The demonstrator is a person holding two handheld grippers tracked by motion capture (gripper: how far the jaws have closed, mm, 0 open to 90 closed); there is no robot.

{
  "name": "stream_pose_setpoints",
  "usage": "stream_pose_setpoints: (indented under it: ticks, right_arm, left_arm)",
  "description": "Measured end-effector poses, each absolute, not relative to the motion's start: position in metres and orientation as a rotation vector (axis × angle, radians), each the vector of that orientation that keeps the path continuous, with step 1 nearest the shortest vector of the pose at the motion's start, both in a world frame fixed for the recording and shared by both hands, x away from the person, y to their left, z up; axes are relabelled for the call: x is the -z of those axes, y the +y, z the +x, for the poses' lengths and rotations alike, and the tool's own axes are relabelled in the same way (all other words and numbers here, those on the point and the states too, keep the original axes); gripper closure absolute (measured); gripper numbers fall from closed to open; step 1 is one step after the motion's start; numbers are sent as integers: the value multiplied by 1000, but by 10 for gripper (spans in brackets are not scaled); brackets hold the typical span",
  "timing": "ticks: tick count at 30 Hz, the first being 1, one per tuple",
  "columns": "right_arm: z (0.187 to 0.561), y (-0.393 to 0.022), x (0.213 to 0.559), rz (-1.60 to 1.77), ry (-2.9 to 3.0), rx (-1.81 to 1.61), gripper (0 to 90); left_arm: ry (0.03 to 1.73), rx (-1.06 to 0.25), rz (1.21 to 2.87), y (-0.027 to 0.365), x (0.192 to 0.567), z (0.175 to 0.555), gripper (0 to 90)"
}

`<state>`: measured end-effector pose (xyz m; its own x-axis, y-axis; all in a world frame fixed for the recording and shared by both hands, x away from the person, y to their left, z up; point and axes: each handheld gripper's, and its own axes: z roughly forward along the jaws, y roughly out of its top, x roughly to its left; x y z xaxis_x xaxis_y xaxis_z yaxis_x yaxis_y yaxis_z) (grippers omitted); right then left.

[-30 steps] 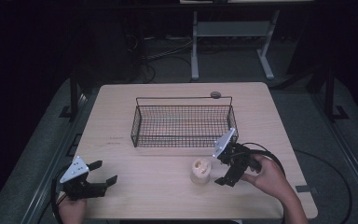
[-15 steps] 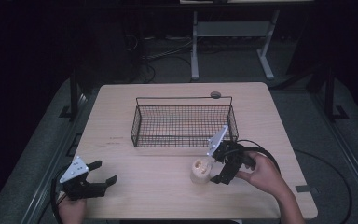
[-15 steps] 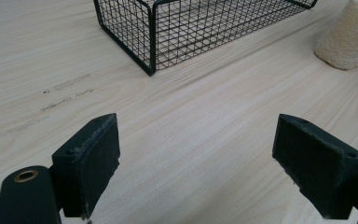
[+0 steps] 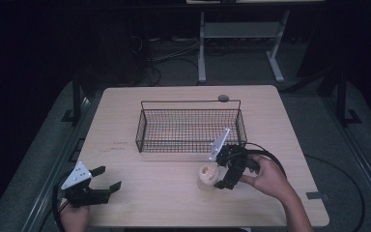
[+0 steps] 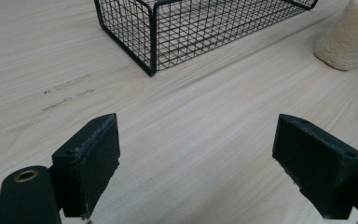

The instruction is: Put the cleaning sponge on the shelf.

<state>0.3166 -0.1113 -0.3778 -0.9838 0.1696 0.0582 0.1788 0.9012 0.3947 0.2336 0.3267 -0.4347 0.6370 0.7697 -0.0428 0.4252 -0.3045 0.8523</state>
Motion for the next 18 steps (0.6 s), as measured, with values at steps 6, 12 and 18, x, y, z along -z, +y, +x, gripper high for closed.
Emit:
stream_pose_setpoints:
  ticks: [6, 12, 18]
  right_arm:
    - [318, -108, 380, -275, -3036, 627, 152]
    - [320, -105, 382, -268, -3034, 622, 153]
    - [321, -102, 383, -268, -3033, 615, 153]
  left_arm:
    - [940, -472, 1939, 327, 435, 234, 136]
    - [938, -471, 1937, 326, 435, 234, 137]
    - [941, -472, 1939, 326, 435, 234, 136]
